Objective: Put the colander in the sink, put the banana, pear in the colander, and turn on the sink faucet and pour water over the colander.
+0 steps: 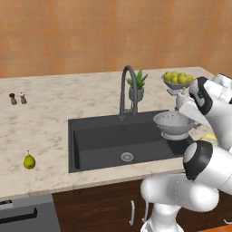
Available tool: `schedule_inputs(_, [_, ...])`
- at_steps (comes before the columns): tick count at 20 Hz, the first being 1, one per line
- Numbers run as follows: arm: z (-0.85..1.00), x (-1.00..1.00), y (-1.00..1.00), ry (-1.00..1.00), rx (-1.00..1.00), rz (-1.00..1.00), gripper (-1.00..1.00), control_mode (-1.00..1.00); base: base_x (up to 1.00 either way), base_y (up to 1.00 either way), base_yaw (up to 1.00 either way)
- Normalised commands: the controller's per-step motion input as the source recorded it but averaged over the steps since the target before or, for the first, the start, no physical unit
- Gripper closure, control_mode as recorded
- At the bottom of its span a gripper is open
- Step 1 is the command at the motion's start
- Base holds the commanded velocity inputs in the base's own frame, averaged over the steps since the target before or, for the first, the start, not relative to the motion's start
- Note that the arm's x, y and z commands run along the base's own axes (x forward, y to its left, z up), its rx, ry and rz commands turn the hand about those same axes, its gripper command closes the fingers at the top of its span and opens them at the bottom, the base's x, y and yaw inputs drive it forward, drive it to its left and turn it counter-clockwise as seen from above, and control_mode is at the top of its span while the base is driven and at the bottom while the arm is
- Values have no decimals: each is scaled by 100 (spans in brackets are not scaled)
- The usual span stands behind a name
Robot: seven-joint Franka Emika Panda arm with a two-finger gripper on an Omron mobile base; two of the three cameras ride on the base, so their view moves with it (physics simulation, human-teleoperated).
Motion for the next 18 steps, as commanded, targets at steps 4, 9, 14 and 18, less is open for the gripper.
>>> schedule_inputs(4, [-50,2,42,-5,2,26,100,-100,0,0,0])
schedule_inputs(9, [-53,11,25,-15,5,26,100,-100,0,0,0])
schedule_inputs(14, [-47,41,29,-11,2,31,100,-100,0,0,0])
schedule_inputs(18, [-38,50,24,-15,4,29,100,-100,0,0,0])
